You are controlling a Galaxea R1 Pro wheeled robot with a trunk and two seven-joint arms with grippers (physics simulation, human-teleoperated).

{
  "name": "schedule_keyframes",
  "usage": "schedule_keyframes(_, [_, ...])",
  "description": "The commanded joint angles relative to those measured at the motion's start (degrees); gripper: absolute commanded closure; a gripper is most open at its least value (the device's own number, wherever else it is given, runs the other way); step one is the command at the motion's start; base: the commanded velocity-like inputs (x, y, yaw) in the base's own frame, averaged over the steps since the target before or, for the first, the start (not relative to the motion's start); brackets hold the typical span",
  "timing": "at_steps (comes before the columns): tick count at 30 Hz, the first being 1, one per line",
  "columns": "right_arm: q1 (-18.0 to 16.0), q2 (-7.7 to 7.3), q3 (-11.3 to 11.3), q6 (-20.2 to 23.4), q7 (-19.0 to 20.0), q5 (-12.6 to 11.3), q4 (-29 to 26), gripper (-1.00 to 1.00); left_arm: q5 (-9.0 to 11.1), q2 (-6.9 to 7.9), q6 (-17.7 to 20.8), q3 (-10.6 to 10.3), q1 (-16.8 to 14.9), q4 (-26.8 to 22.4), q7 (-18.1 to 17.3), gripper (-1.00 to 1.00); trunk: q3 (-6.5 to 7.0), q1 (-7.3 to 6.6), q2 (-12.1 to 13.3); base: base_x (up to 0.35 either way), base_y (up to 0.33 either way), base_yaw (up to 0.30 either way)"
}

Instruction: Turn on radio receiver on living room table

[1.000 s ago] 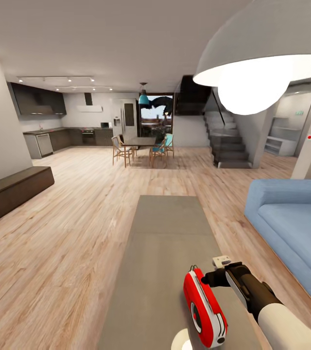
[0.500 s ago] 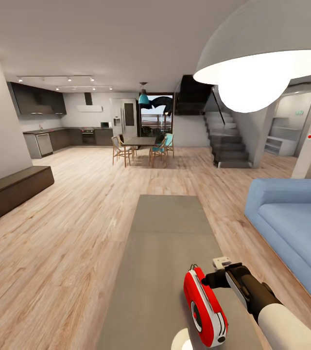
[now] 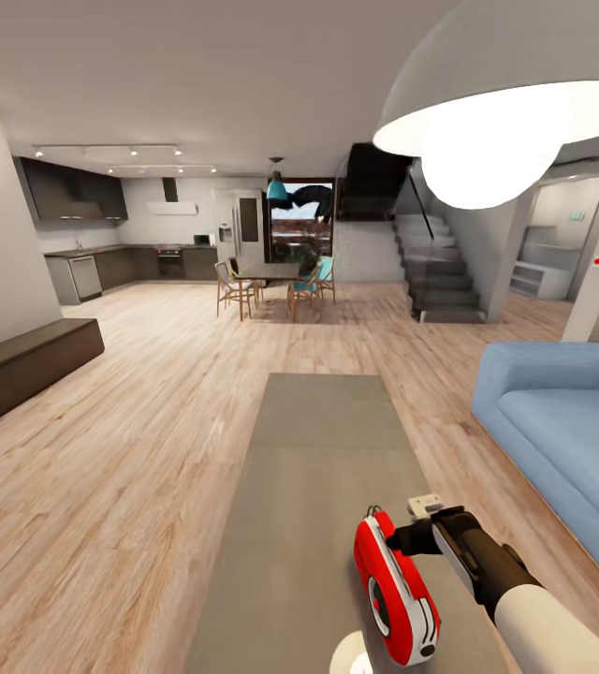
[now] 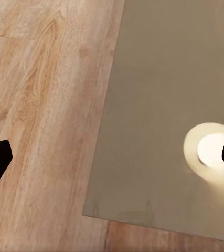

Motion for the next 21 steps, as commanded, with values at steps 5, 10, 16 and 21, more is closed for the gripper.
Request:
schedule_keyframes(5, [0.0, 0.1, 0.0, 0.0, 0.0, 0.0, 0.0, -1.0, 0.0, 0.0, 0.0, 0.0, 0.0, 0.0, 0.0, -1.0, -0.9, 1.11, -2.0, 0.0, 0.0, 0.0])
schedule_keyframes(10, [0.0, 0.11, 0.0, 0.0, 0.0, 0.0, 0.1, -1.0, 0.0, 0.0, 0.0, 0.0, 0.0, 0.0, 0.0, -1.0, -1.62, 1.98, -3.6, 0.0, 0.0, 0.0])
schedule_keyframes(16, [0.0, 0.11, 0.0, 0.0, -0.2, 0.2, 0.0, -1.0, 0.0, 0.01, 0.0, 0.0, 0.0, 0.0, 0.0, -1.0, -1.62, 1.98, -3.6, 0.0, 0.0, 0.0])
schedule_keyframes(21, [0.0, 0.11, 0.0, 0.0, -0.2, 0.3, 0.1, -1.0, 0.0, 0.03, 0.0, 0.0, 0.0, 0.0, 0.0, -1.0, -1.98, 2.42, -4.4, 0.0, 0.0, 0.0])
